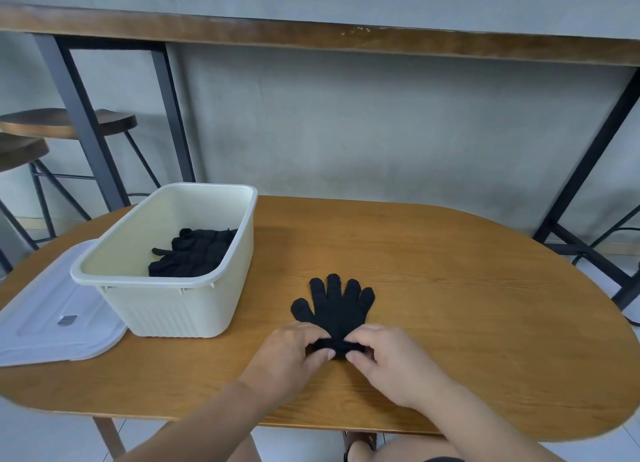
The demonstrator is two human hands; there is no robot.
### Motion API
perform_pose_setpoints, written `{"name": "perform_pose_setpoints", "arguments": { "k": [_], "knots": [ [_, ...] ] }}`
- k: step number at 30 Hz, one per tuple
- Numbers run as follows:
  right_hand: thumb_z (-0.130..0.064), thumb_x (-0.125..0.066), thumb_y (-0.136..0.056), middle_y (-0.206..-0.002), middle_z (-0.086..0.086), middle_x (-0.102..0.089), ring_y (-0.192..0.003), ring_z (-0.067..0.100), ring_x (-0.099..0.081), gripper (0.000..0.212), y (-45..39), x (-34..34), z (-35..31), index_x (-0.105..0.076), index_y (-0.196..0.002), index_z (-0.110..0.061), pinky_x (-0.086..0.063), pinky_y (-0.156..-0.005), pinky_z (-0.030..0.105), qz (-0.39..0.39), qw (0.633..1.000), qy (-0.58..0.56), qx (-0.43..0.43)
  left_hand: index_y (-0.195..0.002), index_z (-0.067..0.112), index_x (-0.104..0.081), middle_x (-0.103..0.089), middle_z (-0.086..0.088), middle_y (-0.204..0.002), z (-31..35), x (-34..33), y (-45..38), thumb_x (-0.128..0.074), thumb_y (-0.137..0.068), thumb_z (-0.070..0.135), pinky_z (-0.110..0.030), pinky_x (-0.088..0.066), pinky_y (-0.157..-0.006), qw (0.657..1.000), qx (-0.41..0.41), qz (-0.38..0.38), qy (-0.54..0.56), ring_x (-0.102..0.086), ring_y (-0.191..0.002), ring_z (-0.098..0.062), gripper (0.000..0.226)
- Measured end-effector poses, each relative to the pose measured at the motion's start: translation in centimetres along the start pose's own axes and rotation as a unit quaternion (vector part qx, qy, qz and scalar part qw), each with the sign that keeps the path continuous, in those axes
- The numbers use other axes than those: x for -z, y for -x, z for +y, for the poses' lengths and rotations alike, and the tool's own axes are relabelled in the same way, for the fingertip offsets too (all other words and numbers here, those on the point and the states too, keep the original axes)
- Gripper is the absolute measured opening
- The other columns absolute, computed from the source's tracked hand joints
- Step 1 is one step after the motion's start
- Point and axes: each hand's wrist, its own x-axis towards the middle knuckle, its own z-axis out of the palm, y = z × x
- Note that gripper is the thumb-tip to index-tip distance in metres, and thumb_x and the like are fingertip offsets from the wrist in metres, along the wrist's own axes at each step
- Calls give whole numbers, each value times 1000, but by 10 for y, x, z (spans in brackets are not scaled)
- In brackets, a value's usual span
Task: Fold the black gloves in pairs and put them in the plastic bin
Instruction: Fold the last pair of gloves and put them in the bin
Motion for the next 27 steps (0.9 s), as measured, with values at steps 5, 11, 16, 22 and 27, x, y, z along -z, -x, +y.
{"name": "perform_pose_setpoints", "arguments": {
  "k": [5, 11, 16, 22, 27],
  "knots": [
    [-37, -54, -98, -68, -10, -61, -64, 4, -58, 15, -14, 8, -2, -68, -101, -32, -47, -63, 22, -31, 980, -156, -123, -110, 30, -66, -66, 10, -94, 9, 6, -12, -51, -96, 44, -23, -51, -75, 996, 87, -19, 32, -61, -84, -5, 25],
    [-34, -59, -95, -59, -4, -56, -56, 11, -53, 20, -31, -3, -1, -71, -88, -20, -44, -60, 26, 33, 969, -164, -184, -111, 28, -65, -60, 9, -81, 7, 0, -35, -60, -93, 39, -12, -37, -54, 989, 149, -4, 24, -52, -66, -2, 22],
    [-38, -64, -91, -61, -6, -56, -55, 10, -51, 19, -38, -9, 2, -68, -79, -23, -46, -59, 29, 65, 967, -138, -203, -99, 24, -62, -58, 8, -81, 6, -4, -41, -65, -90, 34, -14, -35, -53, 985, 170, 15, 17, -48, -62, -3, 15],
    [-44, -66, -87, -74, -10, -53, -60, 12, -50, 25, -41, -10, 3, -46, -86, -30, -40, -53, 28, 103, 978, -19, -181, -90, 25, -44, -42, 11, -97, 5, -7, -41, -64, -90, 28, -16, -35, -61, 992, 112, 31, -47, -45, -71, -5, 21],
    [-30, -53, -98, -88, -13, -47, -71, 8, -53, 11, -34, -11, -2, -56, -87, -30, -42, -58, 20, 105, 992, 66, -36, -99, 21, -61, -52, 10, -103, 3, -7, -38, -49, -99, 31, -18, -40, -71, 990, 3, 23, -141, -48, -88, -7, 16]
  ]
}}
